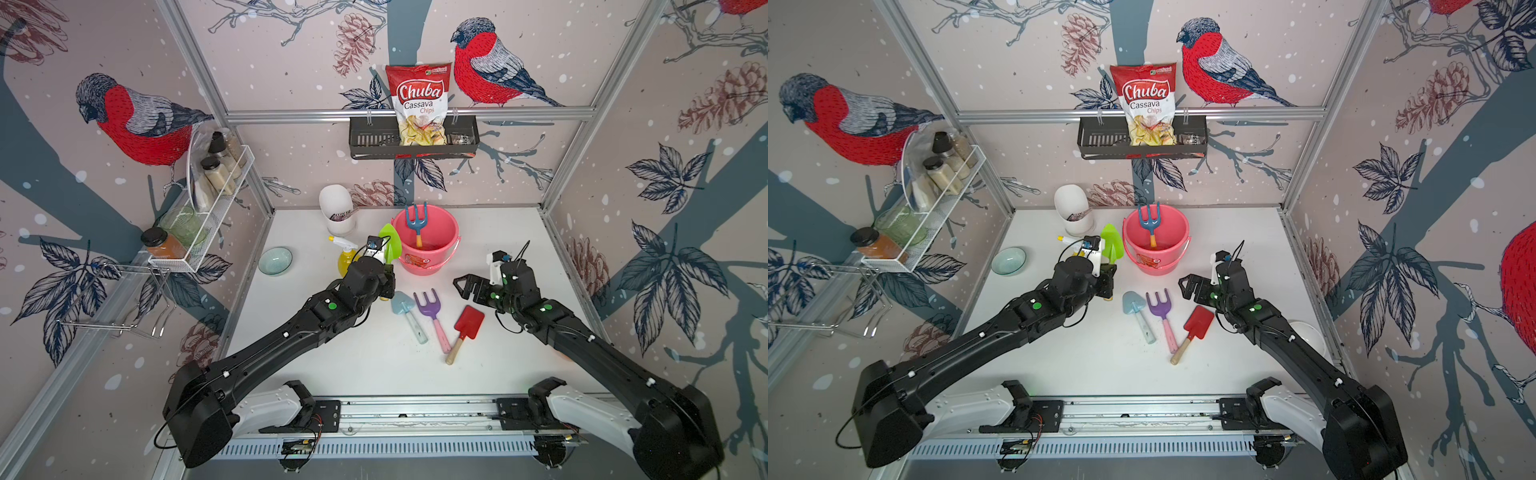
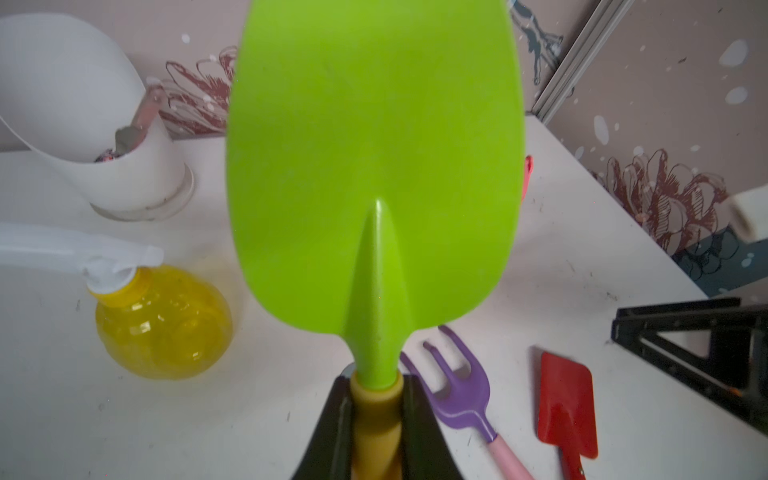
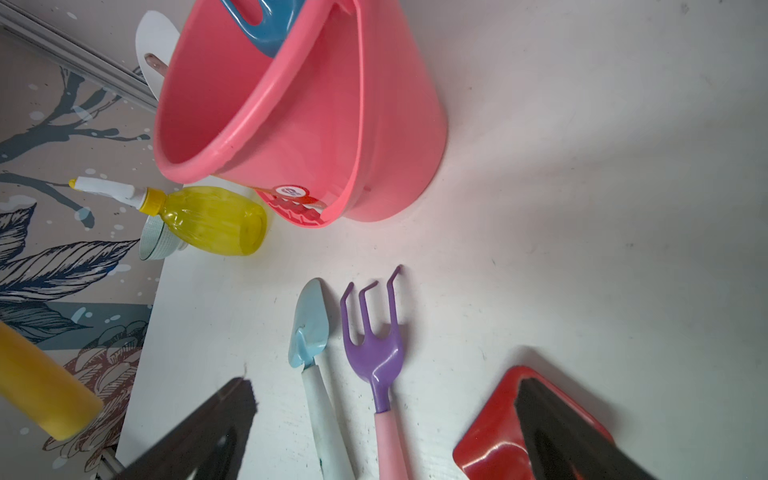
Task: Organize the gardening tools
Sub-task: Pick up the gardening tool from the center of the board, then place the gardening tool in the container.
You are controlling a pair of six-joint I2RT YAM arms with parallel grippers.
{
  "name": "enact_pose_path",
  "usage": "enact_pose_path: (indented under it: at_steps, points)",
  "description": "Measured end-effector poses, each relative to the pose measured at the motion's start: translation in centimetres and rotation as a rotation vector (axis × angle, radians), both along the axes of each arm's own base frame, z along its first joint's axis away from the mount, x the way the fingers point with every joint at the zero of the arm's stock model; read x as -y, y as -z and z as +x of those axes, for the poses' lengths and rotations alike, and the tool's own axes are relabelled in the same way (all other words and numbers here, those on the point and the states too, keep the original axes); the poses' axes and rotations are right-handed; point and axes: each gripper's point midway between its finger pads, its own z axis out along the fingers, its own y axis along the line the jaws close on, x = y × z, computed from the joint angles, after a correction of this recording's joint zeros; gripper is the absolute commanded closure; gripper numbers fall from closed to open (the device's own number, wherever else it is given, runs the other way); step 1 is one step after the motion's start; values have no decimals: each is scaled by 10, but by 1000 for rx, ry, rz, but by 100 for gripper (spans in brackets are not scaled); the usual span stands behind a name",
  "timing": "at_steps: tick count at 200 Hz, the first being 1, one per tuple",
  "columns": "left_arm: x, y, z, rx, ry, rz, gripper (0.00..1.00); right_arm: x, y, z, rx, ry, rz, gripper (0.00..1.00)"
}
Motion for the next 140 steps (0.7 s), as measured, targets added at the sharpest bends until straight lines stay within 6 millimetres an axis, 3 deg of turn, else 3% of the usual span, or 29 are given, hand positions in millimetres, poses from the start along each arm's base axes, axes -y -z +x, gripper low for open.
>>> enact_pose_path:
  at_steps: [52,95,115,140]
  points:
    - [11,-50,44,214,-15,-77,100,4,5,-4,-24,2,-4,0]
    - [34,-98,73,387,31,-138,100,7,3,-4,-19,13,1,0]
    - [46,-98,84,431,62,-145,100,9,6,-6,-24,16,-1,0]
    - [63,-77,99,435,103,-130,100,11,6,-7,-29,24,0,0]
